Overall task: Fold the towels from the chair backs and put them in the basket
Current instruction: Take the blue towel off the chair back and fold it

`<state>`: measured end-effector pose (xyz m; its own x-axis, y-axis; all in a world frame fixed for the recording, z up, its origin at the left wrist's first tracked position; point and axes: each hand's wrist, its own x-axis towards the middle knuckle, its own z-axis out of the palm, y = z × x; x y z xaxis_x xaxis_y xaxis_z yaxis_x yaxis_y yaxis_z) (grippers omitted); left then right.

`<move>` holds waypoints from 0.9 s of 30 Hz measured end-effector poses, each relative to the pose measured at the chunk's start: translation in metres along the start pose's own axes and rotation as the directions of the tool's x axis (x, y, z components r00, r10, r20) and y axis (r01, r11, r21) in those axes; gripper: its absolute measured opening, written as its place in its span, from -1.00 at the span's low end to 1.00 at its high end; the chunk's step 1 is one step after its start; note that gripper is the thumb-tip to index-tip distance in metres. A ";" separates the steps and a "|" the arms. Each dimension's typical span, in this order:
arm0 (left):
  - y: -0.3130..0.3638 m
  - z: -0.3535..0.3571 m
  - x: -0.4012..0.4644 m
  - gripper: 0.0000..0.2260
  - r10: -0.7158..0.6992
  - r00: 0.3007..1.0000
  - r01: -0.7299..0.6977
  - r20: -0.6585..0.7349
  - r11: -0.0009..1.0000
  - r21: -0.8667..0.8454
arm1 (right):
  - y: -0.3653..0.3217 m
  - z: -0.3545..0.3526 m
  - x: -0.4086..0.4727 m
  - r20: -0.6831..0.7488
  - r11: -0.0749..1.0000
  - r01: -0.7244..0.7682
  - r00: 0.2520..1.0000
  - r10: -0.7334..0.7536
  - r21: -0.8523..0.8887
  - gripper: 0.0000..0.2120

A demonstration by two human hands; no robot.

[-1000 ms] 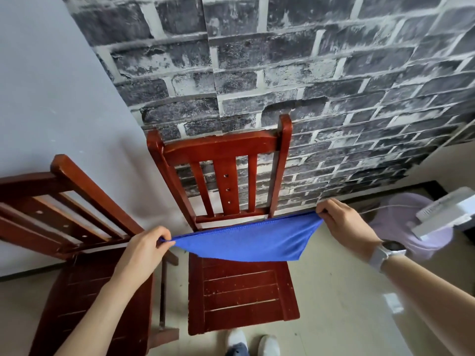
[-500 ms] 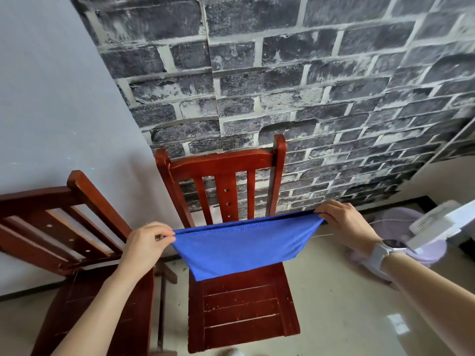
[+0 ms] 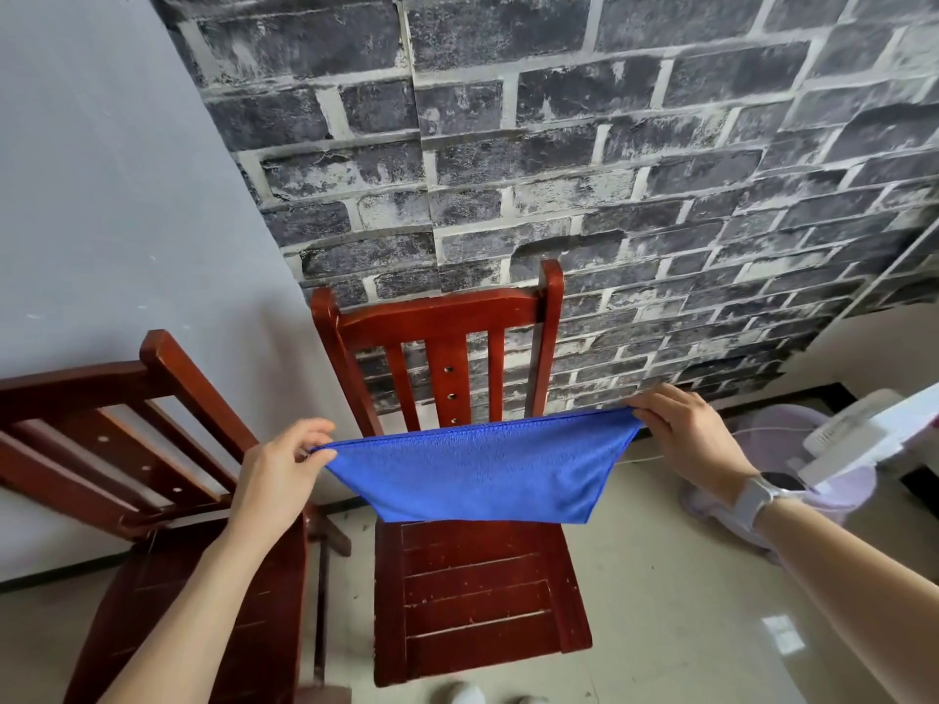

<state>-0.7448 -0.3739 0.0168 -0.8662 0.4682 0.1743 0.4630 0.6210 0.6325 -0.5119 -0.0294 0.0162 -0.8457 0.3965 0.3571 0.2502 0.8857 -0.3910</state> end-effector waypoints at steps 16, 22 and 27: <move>-0.046 0.052 -0.113 -0.88 -0.116 0.986 0.124 0.120 0.990 -0.063 | -0.004 0.068 -0.115 0.209 0.909 -0.400 0.905 0.371 0.120 -0.78; -0.079 0.081 -0.105 -0.88 -0.233 0.963 0.245 0.137 0.966 -0.081 | 0.009 0.106 -0.116 0.278 0.865 -0.487 0.853 0.441 0.119 -0.82; -0.126 0.127 -0.068 -0.91 -0.261 0.949 0.276 0.175 0.959 -0.063 | 0.032 0.165 -0.088 0.315 0.869 -0.493 0.833 0.455 0.047 -0.82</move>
<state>-0.7202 -0.4045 -0.1710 -0.9105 0.3919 -0.1317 0.1932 0.6850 0.7024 -0.5074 -0.0758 -0.1681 -0.7390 0.6573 -0.1478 0.6119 0.5630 -0.5555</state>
